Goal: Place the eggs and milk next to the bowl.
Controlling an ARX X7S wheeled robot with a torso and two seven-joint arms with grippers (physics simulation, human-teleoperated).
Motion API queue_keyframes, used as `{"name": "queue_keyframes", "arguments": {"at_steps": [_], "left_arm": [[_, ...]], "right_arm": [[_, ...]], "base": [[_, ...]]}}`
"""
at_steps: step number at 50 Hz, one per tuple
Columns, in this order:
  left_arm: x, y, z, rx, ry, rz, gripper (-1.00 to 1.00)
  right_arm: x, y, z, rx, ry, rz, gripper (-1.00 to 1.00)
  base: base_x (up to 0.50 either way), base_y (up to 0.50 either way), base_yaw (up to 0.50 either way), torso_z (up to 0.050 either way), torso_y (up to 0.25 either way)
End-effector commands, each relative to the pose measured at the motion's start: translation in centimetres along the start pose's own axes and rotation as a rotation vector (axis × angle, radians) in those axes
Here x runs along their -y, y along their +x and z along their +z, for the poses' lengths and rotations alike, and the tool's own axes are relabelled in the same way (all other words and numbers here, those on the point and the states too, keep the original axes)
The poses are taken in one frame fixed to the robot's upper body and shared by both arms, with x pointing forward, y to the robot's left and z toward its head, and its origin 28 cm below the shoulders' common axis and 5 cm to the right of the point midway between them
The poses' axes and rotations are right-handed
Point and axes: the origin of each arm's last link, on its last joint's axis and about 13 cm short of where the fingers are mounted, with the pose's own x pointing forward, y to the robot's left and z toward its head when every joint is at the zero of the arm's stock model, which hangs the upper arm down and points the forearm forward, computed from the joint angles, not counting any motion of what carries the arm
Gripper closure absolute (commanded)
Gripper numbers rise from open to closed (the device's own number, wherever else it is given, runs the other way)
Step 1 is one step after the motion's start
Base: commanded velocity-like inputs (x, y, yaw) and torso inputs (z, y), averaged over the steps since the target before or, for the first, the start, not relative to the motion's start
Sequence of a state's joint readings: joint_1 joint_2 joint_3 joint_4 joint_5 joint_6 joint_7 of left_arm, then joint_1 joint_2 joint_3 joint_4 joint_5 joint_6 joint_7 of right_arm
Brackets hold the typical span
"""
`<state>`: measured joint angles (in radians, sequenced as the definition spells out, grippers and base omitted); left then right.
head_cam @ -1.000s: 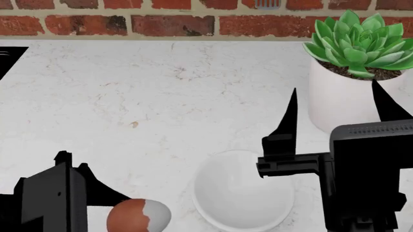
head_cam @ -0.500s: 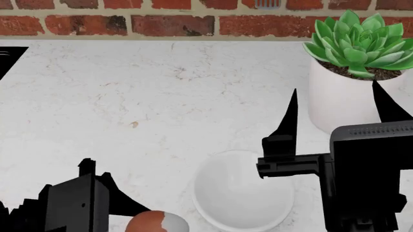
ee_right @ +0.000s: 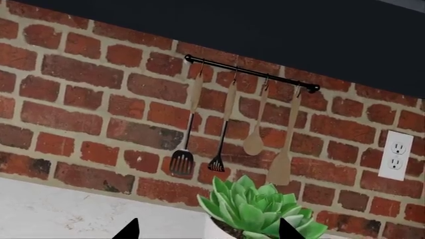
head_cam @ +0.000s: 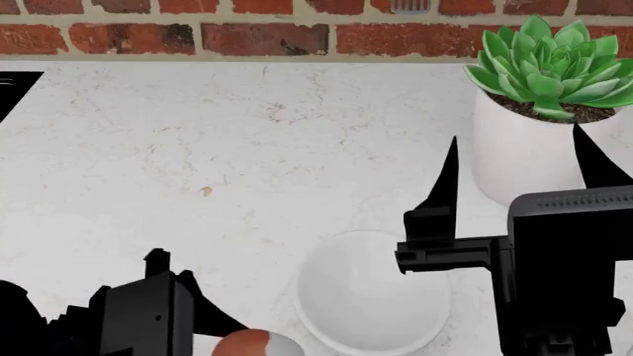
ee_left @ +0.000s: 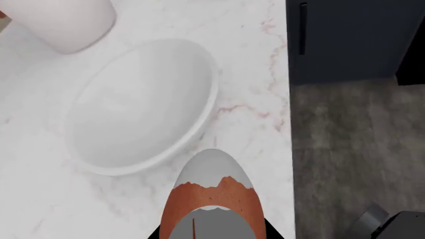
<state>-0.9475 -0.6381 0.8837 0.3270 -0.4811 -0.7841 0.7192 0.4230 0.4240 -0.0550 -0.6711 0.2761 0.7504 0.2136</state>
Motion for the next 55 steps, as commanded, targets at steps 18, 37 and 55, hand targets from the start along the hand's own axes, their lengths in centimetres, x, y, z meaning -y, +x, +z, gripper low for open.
{"name": "queue_keyframes", "arguments": {"at_steps": [18, 37, 55], "left_arm": [[-0.4, 2.4, -0.7, -0.012, -0.023, -0.021, 1.0], [-0.9, 3.5, -1.8, -0.038, -0.028, -0.02, 1.0], [-0.8, 4.2, -2.2, -0.039, -0.013, -0.048, -1.0]], "right_arm": [[0.5, -0.2, 0.0, 0.008, 0.006, -0.021, -1.0], [0.5, -0.2, 0.0, 0.006, 0.006, -0.022, -1.0], [0.5, 0.0, 0.0, 0.003, 0.002, -0.025, -1.0]], "base": [[0.0, 0.0, 0.0, 0.0, 0.0], [0.0, 0.0, 0.0, 0.0, 0.0], [0.0, 0.0, 0.0, 0.0, 0.0]]}}
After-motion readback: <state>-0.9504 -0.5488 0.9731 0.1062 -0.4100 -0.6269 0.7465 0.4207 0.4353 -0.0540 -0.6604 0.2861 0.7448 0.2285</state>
